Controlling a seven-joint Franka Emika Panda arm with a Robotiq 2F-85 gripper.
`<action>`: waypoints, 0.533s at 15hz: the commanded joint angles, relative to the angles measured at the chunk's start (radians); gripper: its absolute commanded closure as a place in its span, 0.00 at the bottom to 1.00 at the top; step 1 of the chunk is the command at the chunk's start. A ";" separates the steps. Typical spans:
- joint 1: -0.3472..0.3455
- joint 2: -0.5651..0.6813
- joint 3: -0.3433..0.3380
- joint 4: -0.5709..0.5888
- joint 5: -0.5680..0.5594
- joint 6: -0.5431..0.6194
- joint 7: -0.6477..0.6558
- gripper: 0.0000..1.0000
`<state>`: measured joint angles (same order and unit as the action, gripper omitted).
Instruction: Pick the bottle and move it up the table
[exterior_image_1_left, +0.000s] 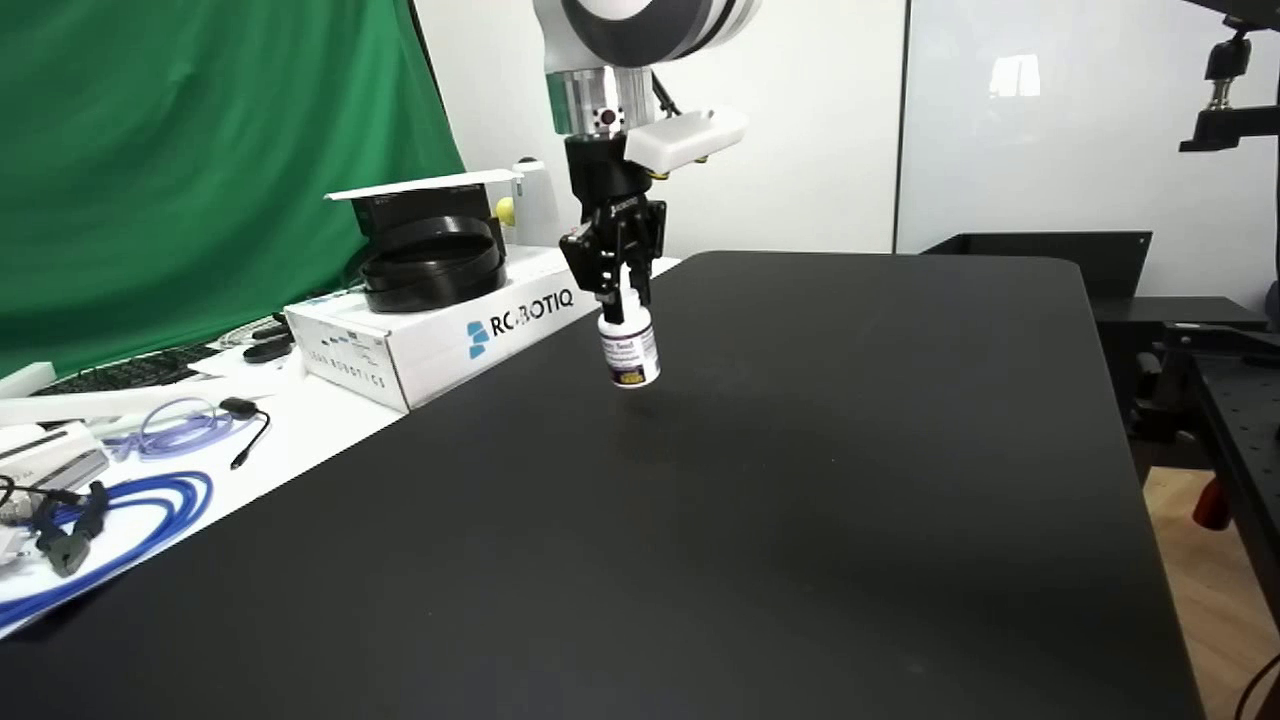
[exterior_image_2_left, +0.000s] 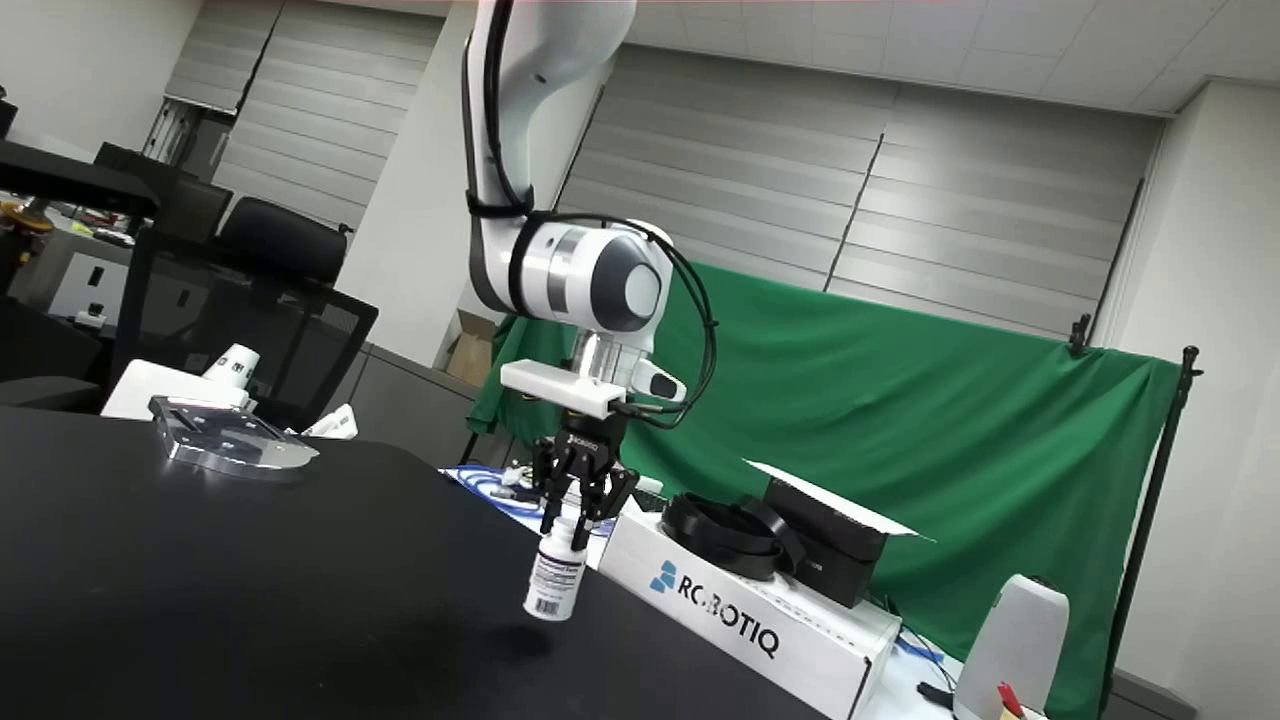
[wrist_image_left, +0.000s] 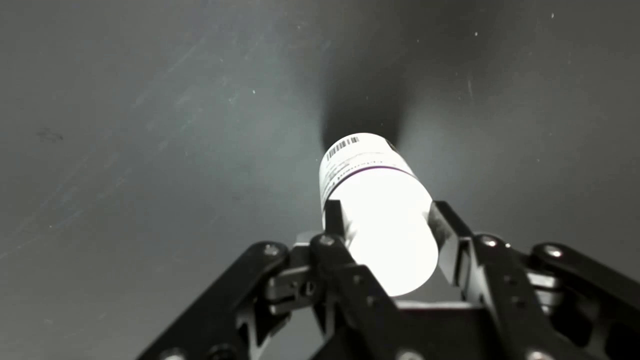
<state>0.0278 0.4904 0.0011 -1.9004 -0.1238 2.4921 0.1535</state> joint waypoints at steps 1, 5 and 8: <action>0.017 0.097 -0.009 0.145 0.034 -0.060 -0.004 0.79; 0.018 0.171 -0.007 0.217 0.059 -0.080 -0.010 0.79; 0.022 0.196 -0.015 0.256 0.067 -0.099 0.000 0.69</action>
<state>0.0399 0.6418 -0.0013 -1.7186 -0.0748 2.4390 0.1498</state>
